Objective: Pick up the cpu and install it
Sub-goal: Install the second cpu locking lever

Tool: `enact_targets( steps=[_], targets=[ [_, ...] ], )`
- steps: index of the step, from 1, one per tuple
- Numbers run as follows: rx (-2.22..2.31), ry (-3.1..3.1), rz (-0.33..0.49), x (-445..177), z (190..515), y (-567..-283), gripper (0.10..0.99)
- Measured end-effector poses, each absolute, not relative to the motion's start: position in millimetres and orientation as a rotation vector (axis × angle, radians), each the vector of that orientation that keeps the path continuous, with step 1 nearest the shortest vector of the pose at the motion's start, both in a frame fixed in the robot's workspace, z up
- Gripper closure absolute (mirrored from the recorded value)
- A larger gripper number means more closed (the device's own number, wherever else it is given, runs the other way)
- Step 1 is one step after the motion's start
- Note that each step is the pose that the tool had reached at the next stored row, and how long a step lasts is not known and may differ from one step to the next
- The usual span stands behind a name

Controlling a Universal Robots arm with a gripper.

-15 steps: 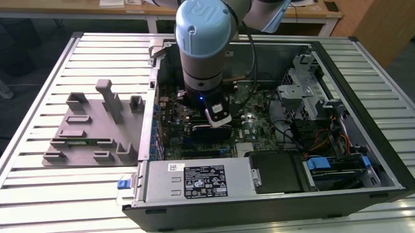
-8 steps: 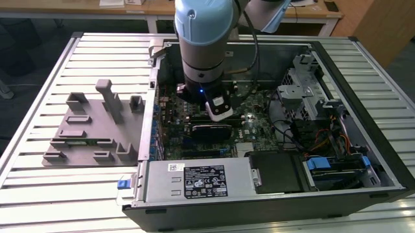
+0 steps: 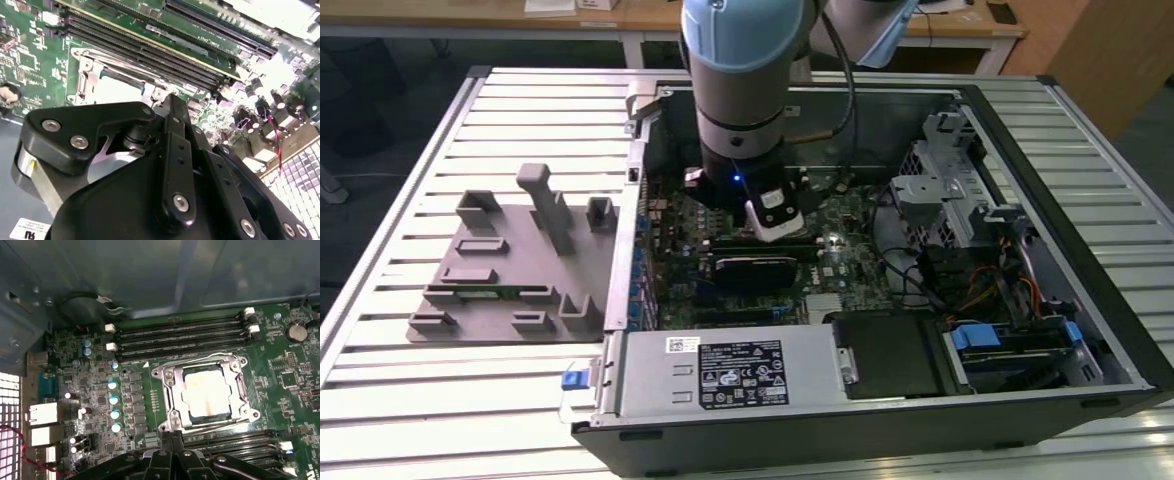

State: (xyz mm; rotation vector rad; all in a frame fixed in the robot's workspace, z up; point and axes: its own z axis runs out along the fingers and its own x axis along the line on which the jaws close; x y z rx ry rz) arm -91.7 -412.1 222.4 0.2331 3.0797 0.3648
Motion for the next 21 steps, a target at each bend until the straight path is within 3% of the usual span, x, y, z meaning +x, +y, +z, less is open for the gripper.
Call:
enact_targets(
  steps=[14, 21],
  targets=[
    [0.233, 3.081, 0.348, -57.7, 220.0, -391.4, 0.98],
    [0.234, 3.084, 0.289, -53.9, 217.6, -379.3, 0.98]
  ],
)
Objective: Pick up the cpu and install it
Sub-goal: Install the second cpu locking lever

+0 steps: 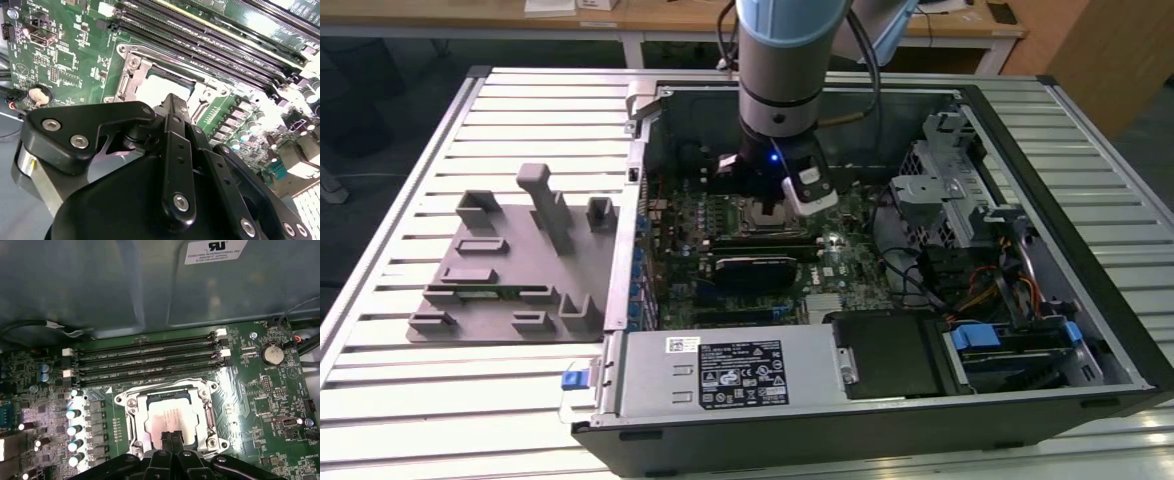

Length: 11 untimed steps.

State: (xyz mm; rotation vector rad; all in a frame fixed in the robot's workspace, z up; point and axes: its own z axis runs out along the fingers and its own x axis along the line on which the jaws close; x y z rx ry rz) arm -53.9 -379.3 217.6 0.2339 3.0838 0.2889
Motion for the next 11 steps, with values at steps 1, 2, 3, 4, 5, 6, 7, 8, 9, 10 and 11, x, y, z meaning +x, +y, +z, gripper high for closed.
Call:
enact_targets(
  steps=[1, 2, 3, 4, 5, 6, 7, 8, 9, 10, 11],
  targets=[
    [0.234, 3.084, 0.281, -53.4, 217.4, -377.5, 0.98],
    [0.234, 3.085, 0.273, -53.0, 217.3, -375.8, 0.98],
    [0.234, 3.085, 0.268, -52.8, 217.4, -375.3, 0.98],
    [0.234, 3.085, 0.268, -52.7, 217.3, -375.3, 0.98],
    [0.234, 3.085, 0.267, -52.7, 217.3, -375.3, 0.98],
    [0.234, 3.085, 0.267, -52.7, 217.3, -375.3, 0.98],
    [0.234, 3.085, 0.267, -52.7, 217.3, -375.3, 0.98],
    [0.234, 3.085, 0.267, -52.7, 217.3, -375.3, 0.98],
    [0.234, 3.085, 0.267, -52.6, 217.3, -375.3, 0.98],
    [0.234, 3.085, 0.267, -52.4, 217.3, -375.3, 0.98],
    [0.234, 3.085, 0.267, -52.4, 217.3, -375.3, 0.98]
  ],
)
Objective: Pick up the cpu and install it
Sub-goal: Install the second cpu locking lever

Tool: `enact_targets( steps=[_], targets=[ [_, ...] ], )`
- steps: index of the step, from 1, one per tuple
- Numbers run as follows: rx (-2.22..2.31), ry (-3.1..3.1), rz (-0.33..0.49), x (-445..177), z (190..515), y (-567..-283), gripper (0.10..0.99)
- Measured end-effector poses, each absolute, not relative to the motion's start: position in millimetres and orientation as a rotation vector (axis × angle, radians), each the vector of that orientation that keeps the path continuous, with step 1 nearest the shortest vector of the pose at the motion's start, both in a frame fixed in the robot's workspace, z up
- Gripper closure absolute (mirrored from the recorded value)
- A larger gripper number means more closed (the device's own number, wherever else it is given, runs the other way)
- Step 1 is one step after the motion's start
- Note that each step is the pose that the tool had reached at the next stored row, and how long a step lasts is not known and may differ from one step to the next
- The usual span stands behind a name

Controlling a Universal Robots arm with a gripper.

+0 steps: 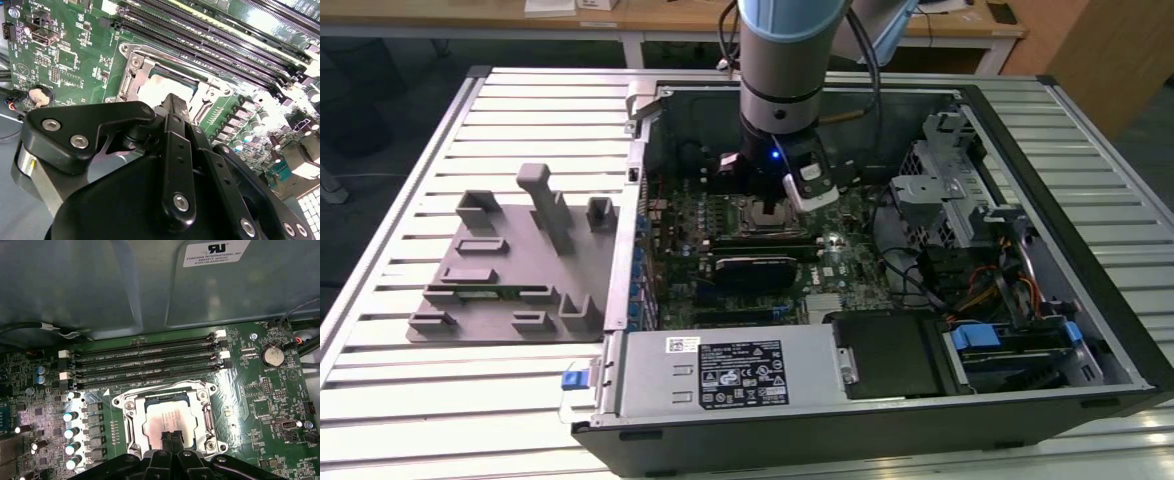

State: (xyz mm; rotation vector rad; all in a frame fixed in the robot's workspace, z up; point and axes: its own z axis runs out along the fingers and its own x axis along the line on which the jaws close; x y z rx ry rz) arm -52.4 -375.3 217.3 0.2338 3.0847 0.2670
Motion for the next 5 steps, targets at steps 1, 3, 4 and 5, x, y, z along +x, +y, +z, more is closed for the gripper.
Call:
enact_targets(
  steps=[1, 3, 4, 5],
  targets=[
    [0.234, 3.085, 0.267, -52.4, 217.3, -375.3, 0.98],
    [0.234, 3.085, 0.267, -52.4, 217.3, -375.3, 0.98],
    [0.234, 3.085, 0.267, -52.4, 217.3, -375.3, 0.98],
    [0.234, 3.085, 0.267, -52.3, 217.3, -375.3, 0.98]
  ],
)
